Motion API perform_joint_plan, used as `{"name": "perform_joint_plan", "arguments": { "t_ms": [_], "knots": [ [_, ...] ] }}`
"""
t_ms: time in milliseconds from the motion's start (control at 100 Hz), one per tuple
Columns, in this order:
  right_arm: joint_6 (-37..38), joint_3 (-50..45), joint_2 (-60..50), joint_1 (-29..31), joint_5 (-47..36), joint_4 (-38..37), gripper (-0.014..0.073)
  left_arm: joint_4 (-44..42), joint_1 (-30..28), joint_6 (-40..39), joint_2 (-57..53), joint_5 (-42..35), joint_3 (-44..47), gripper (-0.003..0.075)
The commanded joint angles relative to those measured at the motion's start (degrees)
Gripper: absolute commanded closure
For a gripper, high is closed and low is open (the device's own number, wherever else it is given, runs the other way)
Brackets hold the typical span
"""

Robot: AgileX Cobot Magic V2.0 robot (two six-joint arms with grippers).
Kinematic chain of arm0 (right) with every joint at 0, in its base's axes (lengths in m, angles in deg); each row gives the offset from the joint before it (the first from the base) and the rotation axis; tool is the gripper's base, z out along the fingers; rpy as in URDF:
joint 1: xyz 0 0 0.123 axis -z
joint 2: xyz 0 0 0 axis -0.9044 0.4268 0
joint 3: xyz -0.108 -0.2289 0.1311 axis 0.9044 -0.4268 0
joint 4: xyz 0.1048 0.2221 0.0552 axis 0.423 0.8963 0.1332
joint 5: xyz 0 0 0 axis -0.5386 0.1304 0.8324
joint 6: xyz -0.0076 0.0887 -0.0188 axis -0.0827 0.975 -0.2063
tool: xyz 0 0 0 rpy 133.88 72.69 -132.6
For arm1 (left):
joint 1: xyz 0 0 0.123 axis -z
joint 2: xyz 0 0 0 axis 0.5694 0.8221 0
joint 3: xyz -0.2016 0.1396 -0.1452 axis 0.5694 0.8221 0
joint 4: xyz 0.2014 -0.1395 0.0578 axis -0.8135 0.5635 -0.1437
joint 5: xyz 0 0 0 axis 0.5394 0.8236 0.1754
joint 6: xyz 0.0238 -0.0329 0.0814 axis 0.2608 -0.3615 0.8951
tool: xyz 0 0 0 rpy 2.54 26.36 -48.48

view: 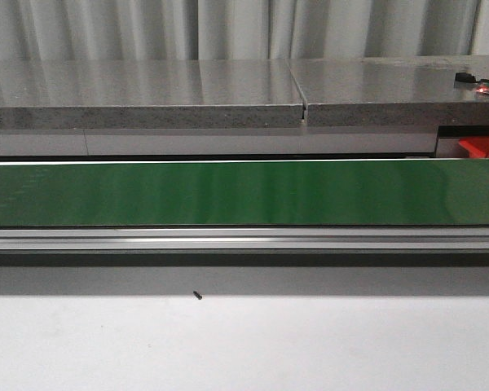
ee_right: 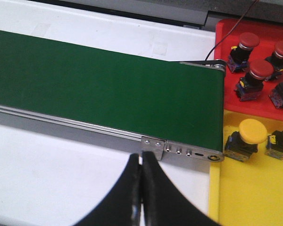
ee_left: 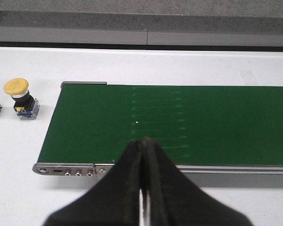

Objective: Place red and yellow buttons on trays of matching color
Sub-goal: 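Move the open left gripper over a yellow button on the table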

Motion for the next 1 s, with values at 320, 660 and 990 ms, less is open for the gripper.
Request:
{"name": "perform_joint_plan", "arguments": {
  "t_ms": [320, 660, 990],
  "knots": [
    [-0.04, 1.47, 0.12, 0.29, -3.42, -0.19, 0.0663, 0.92, 0.46, 0.03, 0.08, -3.86, -1.08, 0.0204],
    [-0.04, 1.47, 0.12, 0.29, -3.42, -0.19, 0.0663, 0.11, -3.04, -4.39, 3.53, -4.62, -3.88, 0.0166],
    [-0.04, 1.47, 0.12, 0.29, -3.42, -0.19, 0.0663, -0.28, -11.0, -8.22, 21.73, -3.26, -21.06, 0.0209]
  ]
}}
